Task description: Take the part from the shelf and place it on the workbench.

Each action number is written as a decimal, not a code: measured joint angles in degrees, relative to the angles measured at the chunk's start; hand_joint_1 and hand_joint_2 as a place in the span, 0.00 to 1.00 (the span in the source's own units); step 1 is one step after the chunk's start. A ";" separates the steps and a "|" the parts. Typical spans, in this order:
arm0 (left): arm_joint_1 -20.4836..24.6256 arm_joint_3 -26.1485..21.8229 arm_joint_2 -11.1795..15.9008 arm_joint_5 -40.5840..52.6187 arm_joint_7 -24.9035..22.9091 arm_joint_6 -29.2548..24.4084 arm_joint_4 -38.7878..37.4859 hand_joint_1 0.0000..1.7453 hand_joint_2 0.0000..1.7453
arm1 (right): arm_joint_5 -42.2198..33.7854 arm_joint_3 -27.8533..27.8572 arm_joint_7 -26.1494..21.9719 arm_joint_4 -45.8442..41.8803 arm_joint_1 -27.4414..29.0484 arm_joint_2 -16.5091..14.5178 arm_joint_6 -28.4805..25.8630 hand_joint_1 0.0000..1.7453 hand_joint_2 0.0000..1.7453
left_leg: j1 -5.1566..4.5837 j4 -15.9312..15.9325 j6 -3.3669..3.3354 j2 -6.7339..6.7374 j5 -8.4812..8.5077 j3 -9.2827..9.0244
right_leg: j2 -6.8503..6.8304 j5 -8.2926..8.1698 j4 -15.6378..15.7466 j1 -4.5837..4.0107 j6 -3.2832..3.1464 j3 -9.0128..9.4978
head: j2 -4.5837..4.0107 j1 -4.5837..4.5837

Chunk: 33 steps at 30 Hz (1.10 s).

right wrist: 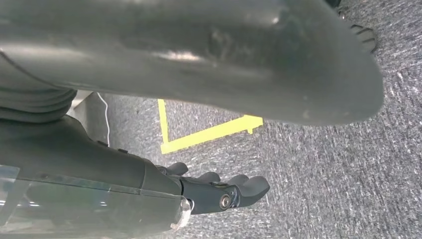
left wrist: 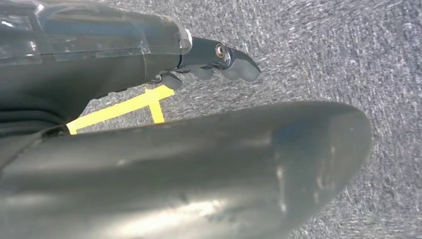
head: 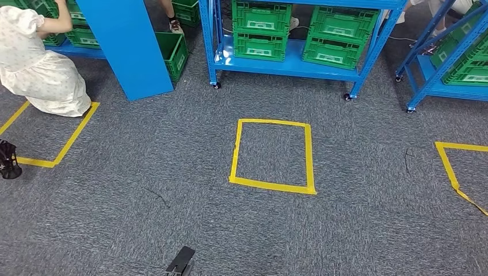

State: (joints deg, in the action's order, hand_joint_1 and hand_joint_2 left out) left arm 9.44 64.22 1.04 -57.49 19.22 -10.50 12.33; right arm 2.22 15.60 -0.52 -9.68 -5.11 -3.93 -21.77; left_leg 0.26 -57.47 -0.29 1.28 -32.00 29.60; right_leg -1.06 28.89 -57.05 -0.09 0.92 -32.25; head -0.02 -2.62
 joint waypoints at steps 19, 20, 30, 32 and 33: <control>-2.46 -0.04 -0.19 -0.88 -0.73 -3.00 -0.07 0.00 0.00 | 1.98 -1.92 -0.76 0.03 0.12 -0.30 -0.04 0.00 0.00 | 0.12 1.54 0.76 -0.34 -2.21 -4.57 | 0.21 -0.52 -1.52 0.41 0.03 -2.30 | 0.00 0.41; -2.50 -0.04 -0.19 -0.88 -0.68 -3.04 -0.07 0.00 0.00 | 1.99 -2.10 -0.69 0.03 0.16 -0.31 -0.02 0.00 0.00 | 0.11 1.43 1.11 -0.27 -2.30 -4.71 | 0.33 -0.45 -1.33 0.41 -0.58 -1.98 | 0.00 0.30; -3.10 -0.02 -0.41 0.29 -0.95 -3.66 -0.05 0.00 0.00 | 1.98 -2.40 0.08 0.07 0.48 -0.13 0.05 0.00 0.00 | 0.25 -12.00 1.84 -1.35 -4.21 8.61 | 2.08 4.06 -0.23 0.37 -2.19 4.40 | 0.00 -0.93; -3.20 -0.02 -0.72 0.39 -0.80 -4.14 -0.04 0.00 0.00 | 1.99 -2.41 0.09 0.07 0.64 -0.10 0.14 0.00 0.00 | 0.10 -6.17 1.36 -1.37 1.50 8.18 | 2.37 5.58 -0.27 0.34 -1.75 6.07 | 0.00 -0.91; -3.24 -0.02 -0.91 0.38 -0.73 -4.32 -0.03 0.00 0.00 | 1.99 -2.42 0.09 0.06 0.61 -0.06 0.17 0.00 0.00 | -0.06 -4.32 0.97 -1.36 3.38 7.88 | 2.52 6.33 -0.16 0.38 -1.37 6.65 | 0.00 -0.91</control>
State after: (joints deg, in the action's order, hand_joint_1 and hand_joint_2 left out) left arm 6.21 64.20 0.13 -57.11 18.50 -14.81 12.29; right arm 4.22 13.18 -0.44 -9.62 -4.50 -3.99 -21.60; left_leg 0.20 -61.79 0.68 -0.08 -28.62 37.48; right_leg 1.46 35.23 -57.22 0.29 -0.45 -25.60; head -0.02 -3.52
